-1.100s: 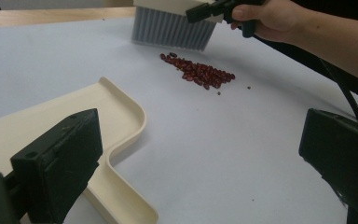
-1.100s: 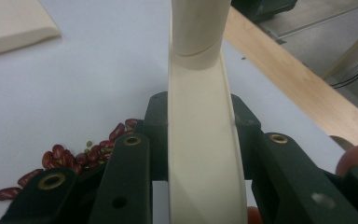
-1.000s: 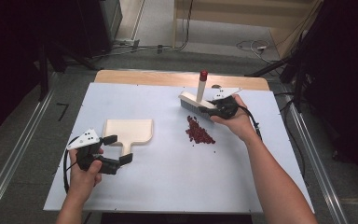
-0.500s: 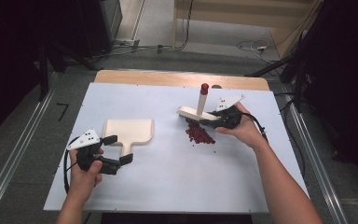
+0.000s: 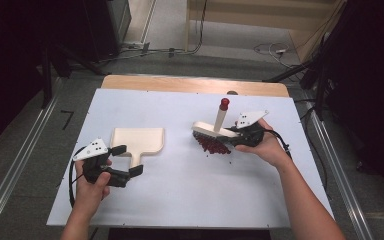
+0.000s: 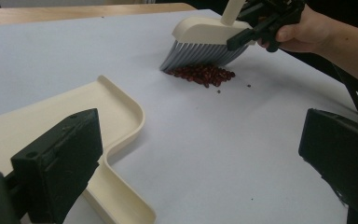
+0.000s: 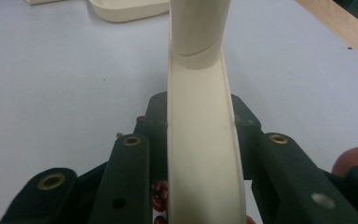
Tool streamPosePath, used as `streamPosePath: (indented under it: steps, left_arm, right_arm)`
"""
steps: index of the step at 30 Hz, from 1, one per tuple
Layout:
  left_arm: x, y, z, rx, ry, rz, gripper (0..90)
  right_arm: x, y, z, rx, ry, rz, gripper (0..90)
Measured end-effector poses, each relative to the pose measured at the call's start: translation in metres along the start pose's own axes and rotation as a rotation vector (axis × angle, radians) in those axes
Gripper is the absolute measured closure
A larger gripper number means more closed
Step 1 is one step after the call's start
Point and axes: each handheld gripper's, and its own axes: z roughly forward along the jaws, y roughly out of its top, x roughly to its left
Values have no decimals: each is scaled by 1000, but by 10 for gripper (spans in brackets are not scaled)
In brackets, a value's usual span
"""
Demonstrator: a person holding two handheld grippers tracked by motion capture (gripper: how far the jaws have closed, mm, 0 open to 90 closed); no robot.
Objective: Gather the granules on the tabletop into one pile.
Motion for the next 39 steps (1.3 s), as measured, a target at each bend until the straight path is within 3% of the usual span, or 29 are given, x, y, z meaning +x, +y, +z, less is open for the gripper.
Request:
streamPosePath:
  steps: [12, 19, 25, 28, 30, 34, 37, 39]
  left_arm:
    - [0, 0, -1, -4, 1, -2, 0]
    - [1, 0, -1, -4, 2, -3, 0]
    - [1, 1, -1, -4, 1, -3, 0]
    - [1, 1, -1, -3, 1, -2, 0]
    - [1, 0, 0, -3, 0, -2, 0]
    - [0, 1, 0, -5, -1, -3, 0]
    - [1, 1, -1, -5, 1, -1, 0]
    - [1, 0, -2, -7, 0, -3, 0]
  right_arm:
    - [8, -3, -7, -12, -7, -9, 655]
    - [11, -1, -13, -58, -69, 10, 655]
    - [19, 15, -22, -121, -127, 37, 655]
    - [28, 24, -21, -131, -102, 85, 654]
    - [35, 31, -17, -105, -68, 138, 654]
    - [51, 39, 0, -39, -21, 297, 654]
    - [57, 35, 13, -10, -20, 335, 654]
    - [59, 30, 20, 8, -23, 332, 654]
